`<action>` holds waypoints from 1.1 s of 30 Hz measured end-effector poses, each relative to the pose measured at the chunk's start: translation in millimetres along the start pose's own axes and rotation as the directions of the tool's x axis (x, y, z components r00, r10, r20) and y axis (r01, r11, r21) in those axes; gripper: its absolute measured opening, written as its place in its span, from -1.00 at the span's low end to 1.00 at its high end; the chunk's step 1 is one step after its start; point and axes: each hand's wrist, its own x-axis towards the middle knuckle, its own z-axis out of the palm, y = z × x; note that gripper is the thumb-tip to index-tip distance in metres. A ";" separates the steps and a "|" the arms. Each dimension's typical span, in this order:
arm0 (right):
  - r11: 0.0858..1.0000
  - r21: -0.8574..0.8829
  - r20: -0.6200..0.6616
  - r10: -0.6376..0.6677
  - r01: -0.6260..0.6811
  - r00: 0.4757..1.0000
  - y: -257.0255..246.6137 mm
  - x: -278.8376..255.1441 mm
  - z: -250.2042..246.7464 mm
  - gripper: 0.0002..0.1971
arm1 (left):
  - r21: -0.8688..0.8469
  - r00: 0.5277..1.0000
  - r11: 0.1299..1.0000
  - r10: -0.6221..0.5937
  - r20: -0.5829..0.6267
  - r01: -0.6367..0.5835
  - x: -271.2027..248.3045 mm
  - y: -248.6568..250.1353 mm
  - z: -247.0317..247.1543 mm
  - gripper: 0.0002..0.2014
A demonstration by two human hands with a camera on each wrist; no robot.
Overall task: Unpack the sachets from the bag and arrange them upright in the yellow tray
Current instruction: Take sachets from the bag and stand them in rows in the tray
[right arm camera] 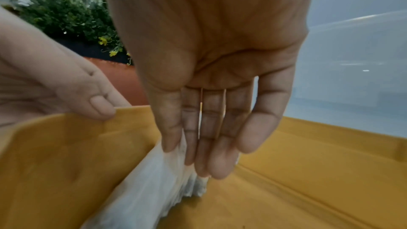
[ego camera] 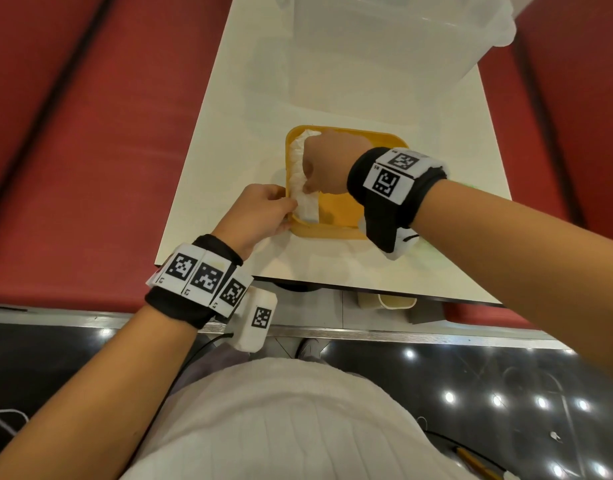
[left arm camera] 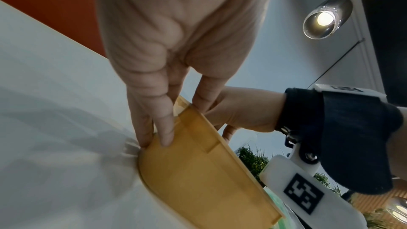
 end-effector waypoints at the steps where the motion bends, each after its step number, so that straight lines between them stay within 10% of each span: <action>1: 0.998 0.056 0.013 0.004 -0.005 1.000 2.2 -0.6 -0.3 -0.76 | 0.001 1.000 1.000 0.000 -0.002 0.000 0.6 0.0 -0.2 -0.83; 6: 0.851 0.512 0.019 0.125 -0.117 0.992 19.3 -9.0 -4.3 -0.73 | 0.019 1.000 1.000 -0.003 -0.013 0.003 1.5 0.9 -1.0 -0.80; 10: 0.265 0.941 0.113 0.343 -0.211 0.933 33.9 -18.5 -0.6 -0.67 | 0.030 1.000 1.000 0.007 -0.005 -0.007 -0.3 2.6 -1.0 -0.83; 14: -0.242 0.931 0.330 0.239 -0.273 0.913 27.9 -11.8 9.9 -0.38 | 0.032 1.000 0.999 0.006 0.011 -0.007 -0.7 4.0 -0.6 -0.83; 30: -0.422 0.905 0.170 0.231 -0.059 0.958 52.9 -37.3 19.9 -0.36 | 0.104 0.999 0.994 -0.025 -0.035 0.028 1.1 6.9 -6.1 -0.72; 33: -0.405 0.908 0.043 0.351 0.110 0.935 95.0 -83.2 24.0 -0.55 | 0.340 0.952 0.935 0.192 -0.240 -0.103 -0.3 12.2 -11.3 -0.57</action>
